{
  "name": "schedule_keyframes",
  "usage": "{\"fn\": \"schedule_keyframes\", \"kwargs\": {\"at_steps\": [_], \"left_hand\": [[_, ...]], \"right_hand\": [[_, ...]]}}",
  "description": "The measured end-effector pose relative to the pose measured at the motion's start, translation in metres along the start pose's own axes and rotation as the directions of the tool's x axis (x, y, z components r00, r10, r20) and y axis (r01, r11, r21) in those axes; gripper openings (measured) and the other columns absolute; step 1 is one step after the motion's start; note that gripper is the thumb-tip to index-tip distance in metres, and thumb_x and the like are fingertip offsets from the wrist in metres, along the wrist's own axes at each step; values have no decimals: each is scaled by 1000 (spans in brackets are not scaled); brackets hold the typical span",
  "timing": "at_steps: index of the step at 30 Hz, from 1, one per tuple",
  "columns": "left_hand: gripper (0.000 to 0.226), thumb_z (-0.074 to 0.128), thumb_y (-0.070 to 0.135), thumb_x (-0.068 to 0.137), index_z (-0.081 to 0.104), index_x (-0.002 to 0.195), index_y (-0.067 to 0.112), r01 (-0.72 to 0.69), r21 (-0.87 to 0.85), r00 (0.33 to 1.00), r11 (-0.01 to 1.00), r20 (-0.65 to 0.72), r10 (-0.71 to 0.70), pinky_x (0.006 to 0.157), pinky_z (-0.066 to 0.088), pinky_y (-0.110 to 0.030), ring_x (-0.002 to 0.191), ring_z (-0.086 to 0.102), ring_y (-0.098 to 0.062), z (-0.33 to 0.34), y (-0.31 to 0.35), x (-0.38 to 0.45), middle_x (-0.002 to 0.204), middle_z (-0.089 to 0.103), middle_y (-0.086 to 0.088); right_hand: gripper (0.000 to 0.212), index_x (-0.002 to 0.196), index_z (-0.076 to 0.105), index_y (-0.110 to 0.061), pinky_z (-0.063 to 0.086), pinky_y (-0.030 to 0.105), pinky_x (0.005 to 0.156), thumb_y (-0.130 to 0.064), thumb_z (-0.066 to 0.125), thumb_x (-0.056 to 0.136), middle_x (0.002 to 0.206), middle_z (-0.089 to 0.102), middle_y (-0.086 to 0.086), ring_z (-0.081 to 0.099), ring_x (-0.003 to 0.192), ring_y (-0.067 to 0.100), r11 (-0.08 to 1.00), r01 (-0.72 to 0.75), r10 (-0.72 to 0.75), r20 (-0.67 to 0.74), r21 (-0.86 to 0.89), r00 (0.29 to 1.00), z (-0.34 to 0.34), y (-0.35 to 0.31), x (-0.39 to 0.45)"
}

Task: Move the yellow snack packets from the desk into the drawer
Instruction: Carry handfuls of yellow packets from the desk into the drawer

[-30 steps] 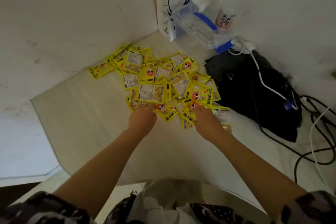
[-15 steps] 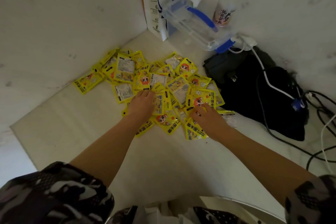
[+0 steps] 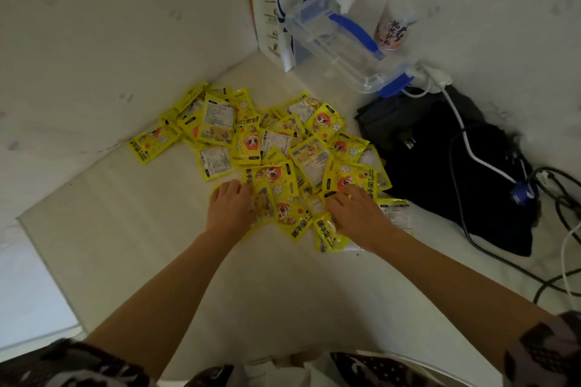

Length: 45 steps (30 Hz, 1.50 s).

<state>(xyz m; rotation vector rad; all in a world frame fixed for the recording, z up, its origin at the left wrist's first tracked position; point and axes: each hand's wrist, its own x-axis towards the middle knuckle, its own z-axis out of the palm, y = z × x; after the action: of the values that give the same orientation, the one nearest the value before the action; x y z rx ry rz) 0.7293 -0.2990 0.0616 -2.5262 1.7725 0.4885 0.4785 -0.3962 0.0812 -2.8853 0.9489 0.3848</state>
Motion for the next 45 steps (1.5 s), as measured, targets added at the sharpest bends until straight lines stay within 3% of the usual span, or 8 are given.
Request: {"fn": "schedule_keyframes", "kwargs": {"at_steps": [5,10,13,17,20,29,37,45], "left_hand": [[45,73,27,75,59,114,11,8,-61,1000,998,-9,-9,100,36,-40,111,52,-32,-1,-12,-17,109,58,-10],[27,68,28,82,56,99,10,174,-298,983,939,-5,-184,71,42,-36,90,57,-33,-20,-12,-23,95,63,-10],[28,68,31,82,55,97,11,273,-410,959,870,42,-281,64,44,-35,79,57,-32,-30,-12,-21,85,61,-10],[23,66,32,81,55,94,16,266,-445,959,855,35,-280,76,52,-43,82,61,-33,-38,-6,-6,88,64,-10],[24,61,30,84,56,104,18,214,-270,974,939,-13,-226,91,34,-41,96,57,-29,-40,5,12,91,63,-4],[38,59,25,89,54,125,17,-53,-7,989,999,135,53,106,27,-50,131,35,-26,-27,31,53,137,44,-4],[32,62,34,87,59,114,17,-8,-49,990,999,143,15,110,22,-52,124,42,-28,-27,31,51,125,47,-7],[21,67,15,84,57,99,5,44,-447,999,893,12,-44,70,36,-32,89,52,-27,-35,23,28,100,50,-7]], "right_hand": [[42,94,61,-13,44,44,94,-39,80,67,93,66,6,62,97,30,983,-75,78,-11,169,997,-9,-9,4],[32,103,54,-8,38,34,74,-35,62,88,100,60,10,54,98,29,913,-188,194,21,363,981,-23,1,11],[38,114,53,-6,41,36,83,-34,62,89,117,54,12,47,111,30,870,-271,273,55,411,960,-25,17,17],[50,124,50,-6,37,40,99,-39,61,89,135,44,15,37,124,34,894,-324,312,89,311,946,-25,36,27],[52,127,48,-5,29,40,106,-39,60,90,139,43,14,32,129,35,897,-333,309,126,291,943,-26,42,33],[51,126,47,-10,42,43,95,-38,64,86,127,49,15,43,118,35,882,-364,327,170,299,930,-20,45,35],[51,122,44,-17,51,46,82,-26,72,81,118,52,11,58,101,33,821,-346,346,86,454,934,-19,39,32],[44,122,52,-8,50,44,85,-24,68,85,117,51,13,55,104,29,754,-344,370,71,560,926,-28,40,26]]}}
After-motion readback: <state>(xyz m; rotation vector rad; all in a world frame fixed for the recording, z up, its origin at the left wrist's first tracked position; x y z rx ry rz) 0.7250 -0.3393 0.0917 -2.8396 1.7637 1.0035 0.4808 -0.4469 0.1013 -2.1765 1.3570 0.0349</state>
